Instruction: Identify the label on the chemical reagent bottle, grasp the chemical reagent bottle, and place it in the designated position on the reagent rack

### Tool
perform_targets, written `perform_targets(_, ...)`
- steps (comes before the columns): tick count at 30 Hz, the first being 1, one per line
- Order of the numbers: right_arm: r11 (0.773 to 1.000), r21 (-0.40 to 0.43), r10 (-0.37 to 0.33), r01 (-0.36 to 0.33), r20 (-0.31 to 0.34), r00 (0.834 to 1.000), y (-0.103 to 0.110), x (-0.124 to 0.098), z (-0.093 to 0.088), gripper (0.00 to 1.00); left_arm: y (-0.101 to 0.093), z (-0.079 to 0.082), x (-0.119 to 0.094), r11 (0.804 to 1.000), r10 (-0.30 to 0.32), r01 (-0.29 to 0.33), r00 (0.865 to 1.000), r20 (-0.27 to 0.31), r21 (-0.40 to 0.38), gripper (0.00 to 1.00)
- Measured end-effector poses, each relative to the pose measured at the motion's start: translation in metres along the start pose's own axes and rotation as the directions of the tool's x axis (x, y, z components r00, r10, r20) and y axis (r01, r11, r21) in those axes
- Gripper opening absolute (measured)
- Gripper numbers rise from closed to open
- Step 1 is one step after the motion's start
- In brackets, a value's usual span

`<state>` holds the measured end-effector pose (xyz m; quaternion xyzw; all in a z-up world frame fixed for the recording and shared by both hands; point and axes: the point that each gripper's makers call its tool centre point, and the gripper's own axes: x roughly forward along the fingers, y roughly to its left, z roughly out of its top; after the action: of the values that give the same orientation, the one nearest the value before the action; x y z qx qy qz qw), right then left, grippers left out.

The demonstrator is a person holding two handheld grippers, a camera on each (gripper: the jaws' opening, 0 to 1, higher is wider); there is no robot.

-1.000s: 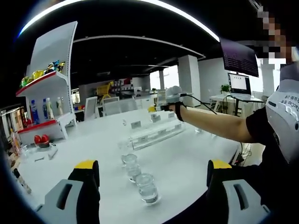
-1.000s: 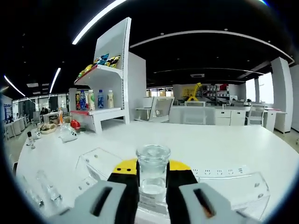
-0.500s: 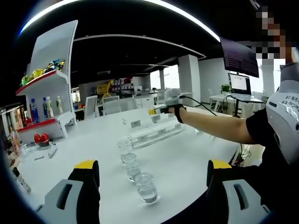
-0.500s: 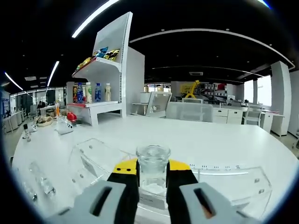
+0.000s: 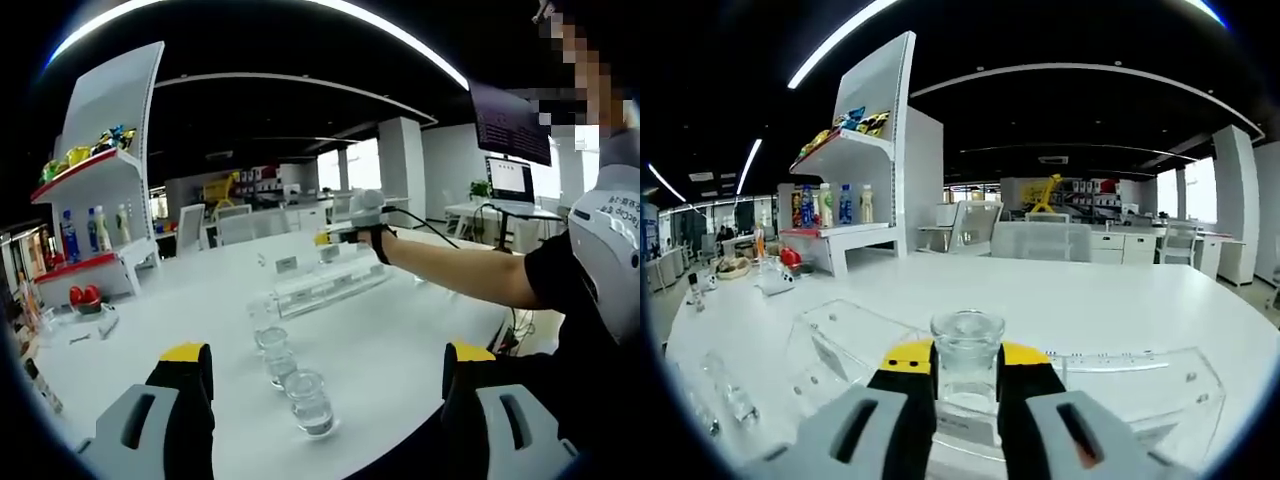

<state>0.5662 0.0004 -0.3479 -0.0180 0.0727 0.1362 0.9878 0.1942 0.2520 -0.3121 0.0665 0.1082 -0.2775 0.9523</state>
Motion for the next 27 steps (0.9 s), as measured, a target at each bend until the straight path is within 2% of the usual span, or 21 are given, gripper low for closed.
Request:
perform_targets(2, 1.0, -0.029, 0.0, -0.001, -0.001, 1.0, 0.001, 0.0, 0.0, 0.2, -0.001, 0.002, 0.0, 1.0, 0.0, 0.0, 1.0, 0.0, 0.005, 0.95)
perform_targets(11, 0.999, -0.026, 0.026, -0.027, -0.024, 0.999, 0.001, -0.005, 0.003, 0.23, -0.008, 0.003, 0.003, 1.0, -0.009, 0.009, 1.0, -0.001, 0.004, 0.95)
perform_targets(16, 0.998, 0.021, 0.053, -0.052, -0.056, 0.997, -0.005, -0.012, -0.001, 0.3, -0.013, 0.008, 0.002, 1.0, -0.015, 0.015, 1.0, 0.002, 0.013, 0.95)
perform_targets(22, 0.997, 0.053, 0.056, -0.055, -0.03, 0.998, 0.001, -0.03, 0.002, 0.33, -0.015, 0.012, 0.001, 1.0, -0.018, 0.018, 1.0, 0.008, 0.023, 0.95)
perform_targets(24, 0.997, 0.052, 0.062, -0.061, -0.016, 0.998, 0.004, -0.032, 0.008, 0.37, -0.015, 0.012, 0.001, 1.0, -0.017, 0.017, 1.0, 0.008, 0.024, 0.95)
perform_targets(27, 0.999, 0.029, 0.045, -0.045, -0.001, 0.999, 0.007, -0.044, 0.015, 0.51, -0.016, 0.012, 0.001, 1.0, -0.02, 0.02, 1.0, 0.01, 0.022, 0.95)
